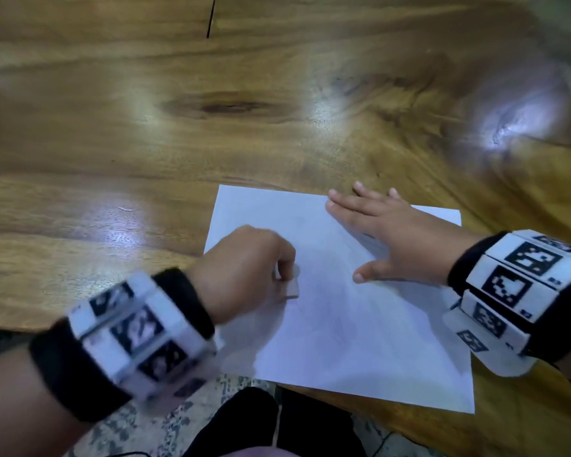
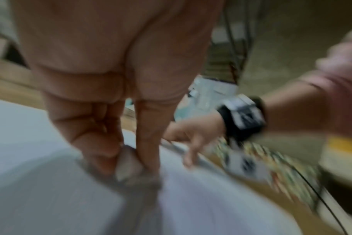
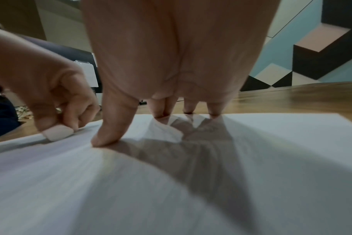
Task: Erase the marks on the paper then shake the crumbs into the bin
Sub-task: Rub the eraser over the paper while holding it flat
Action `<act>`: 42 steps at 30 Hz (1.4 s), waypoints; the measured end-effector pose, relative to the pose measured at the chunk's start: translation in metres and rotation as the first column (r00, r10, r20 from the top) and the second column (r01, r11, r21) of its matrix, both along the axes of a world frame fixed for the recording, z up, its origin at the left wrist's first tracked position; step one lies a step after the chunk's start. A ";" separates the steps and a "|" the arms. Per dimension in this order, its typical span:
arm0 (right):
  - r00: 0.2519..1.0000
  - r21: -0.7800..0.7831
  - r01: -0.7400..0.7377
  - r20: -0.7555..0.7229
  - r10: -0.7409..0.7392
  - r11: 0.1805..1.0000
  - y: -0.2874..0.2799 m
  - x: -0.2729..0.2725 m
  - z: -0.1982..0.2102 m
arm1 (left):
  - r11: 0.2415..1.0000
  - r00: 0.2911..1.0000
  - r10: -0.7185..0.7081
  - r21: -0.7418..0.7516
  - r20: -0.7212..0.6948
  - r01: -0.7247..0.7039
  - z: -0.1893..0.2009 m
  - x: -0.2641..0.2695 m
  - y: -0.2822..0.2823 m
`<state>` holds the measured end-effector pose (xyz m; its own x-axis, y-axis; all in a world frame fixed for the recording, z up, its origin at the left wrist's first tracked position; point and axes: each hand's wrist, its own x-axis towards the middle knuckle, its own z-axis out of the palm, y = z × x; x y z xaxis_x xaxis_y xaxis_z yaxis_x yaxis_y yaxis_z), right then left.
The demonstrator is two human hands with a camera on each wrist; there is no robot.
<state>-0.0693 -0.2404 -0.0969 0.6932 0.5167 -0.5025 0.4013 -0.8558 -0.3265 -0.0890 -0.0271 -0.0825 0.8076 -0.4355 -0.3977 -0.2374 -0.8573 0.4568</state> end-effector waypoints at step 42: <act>0.998 -0.036 0.033 0.050 -0.031 0.999 0.005 -0.003 -0.003 | 0.978 0.986 -0.161 -0.124 0.046 0.166 -0.009 0.021 -0.012</act>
<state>-0.0725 -0.2353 -0.1000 0.7334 0.4756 -0.4856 0.3880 -0.8795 -0.2754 -0.0677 -0.0395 -0.0919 0.7338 -0.6081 -0.3029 -0.3878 -0.7411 0.5481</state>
